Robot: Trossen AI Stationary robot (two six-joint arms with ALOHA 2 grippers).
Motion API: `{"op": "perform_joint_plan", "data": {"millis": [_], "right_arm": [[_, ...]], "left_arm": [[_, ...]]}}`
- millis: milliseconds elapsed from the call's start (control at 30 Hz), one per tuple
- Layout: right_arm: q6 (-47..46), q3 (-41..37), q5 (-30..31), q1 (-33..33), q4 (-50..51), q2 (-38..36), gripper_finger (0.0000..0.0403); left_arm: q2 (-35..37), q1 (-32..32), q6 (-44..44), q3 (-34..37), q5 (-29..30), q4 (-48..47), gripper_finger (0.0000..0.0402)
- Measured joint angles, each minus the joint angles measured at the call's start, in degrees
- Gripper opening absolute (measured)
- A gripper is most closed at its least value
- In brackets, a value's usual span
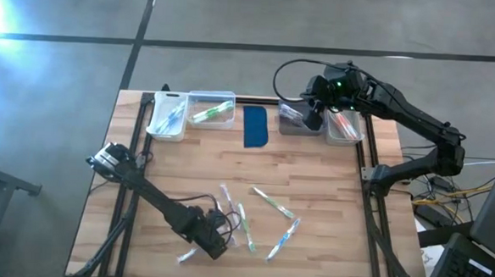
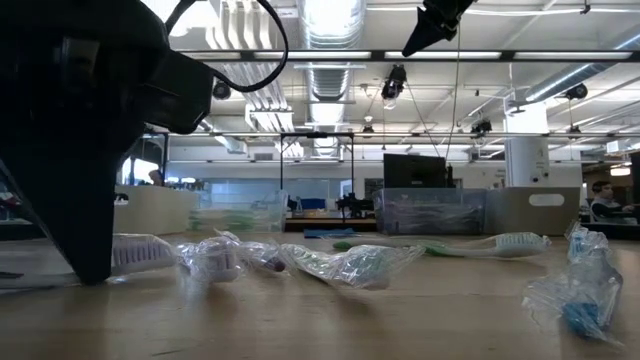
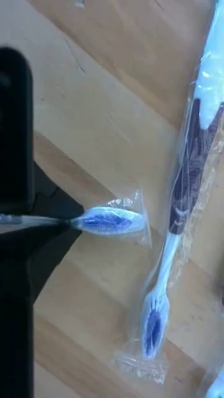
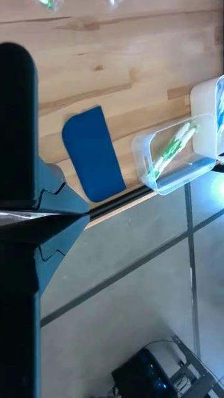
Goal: Pick & Place Toothbrushes
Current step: Put the purple toothbrush into the black bin
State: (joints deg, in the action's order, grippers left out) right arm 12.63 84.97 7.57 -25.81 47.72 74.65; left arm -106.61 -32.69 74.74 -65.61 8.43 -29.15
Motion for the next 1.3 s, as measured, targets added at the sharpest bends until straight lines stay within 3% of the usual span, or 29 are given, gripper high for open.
{"op": "perform_joint_plan", "data": {"millis": [233, 500, 800, 1067, 1300], "right_arm": [[1.4, 0.0, 0.0, -0.1, 0.0, 0.0, 0.0008], [1.3, 0.0, 0.0, -0.1, 1.4, -0.5, 0.0008], [-3.7, 0.0, -1.4, -0.1, 8.3, -3.1, 0.0008], [-11.7, -2.0, -3.7, 0.9, 8.9, -9.4, 0.0008], [-18.9, -7.3, -3.5, 4.6, 6.4, -14.8, 0.0008]], "left_arm": [[1.9, 0.2, -0.4, 0.1, -0.3, -0.1, 0.0008], [10.3, 0.5, -4.5, 0.2, -1.2, -0.6, 0.0003], [21.7, 3.3, -11.0, 0.3, 11.0, -0.4, 0.0], [27.8, 11.9, -25.4, 0.3, 17.6, 3.2, 0.0001], [28.5, 23.7, -42.8, 0.3, 14.7, 19.7, 0.0001]]}}
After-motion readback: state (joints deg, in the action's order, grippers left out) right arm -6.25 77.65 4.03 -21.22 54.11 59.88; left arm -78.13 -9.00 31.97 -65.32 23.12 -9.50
